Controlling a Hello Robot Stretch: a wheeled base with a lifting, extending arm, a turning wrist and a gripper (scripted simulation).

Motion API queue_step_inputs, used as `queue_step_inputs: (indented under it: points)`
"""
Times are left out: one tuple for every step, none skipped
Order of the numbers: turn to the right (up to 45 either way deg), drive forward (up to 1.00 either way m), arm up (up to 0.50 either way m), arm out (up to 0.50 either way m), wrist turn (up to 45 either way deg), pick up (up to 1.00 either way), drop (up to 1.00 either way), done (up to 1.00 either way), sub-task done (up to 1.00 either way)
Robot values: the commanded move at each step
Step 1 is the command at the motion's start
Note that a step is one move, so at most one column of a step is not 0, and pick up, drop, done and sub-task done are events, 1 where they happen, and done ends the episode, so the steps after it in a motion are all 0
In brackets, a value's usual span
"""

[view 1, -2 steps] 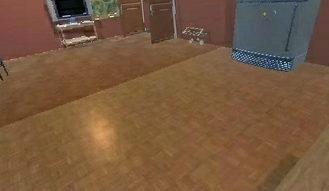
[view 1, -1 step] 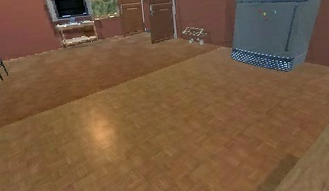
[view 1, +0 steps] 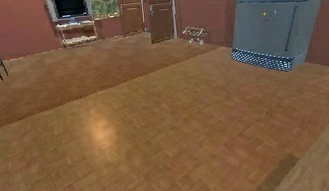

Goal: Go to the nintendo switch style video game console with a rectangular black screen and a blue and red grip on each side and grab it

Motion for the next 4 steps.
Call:
queue_step_inputs:
  points:
    - [0.0,0.00,0.00,0.00,9.0,0.00,0.00,0.00,0.00]
    - [0.0,0.00,-0.30,0.00,0.0,0.00,0.00,0.00,0.00]
    - [0.0,0.00,0.00,0.00,0.0,1.00,0.00,0.00,0.00]
    - [0.0,0.00,0.10,0.00,0.0,0.00,0.00,0.00,0.00]
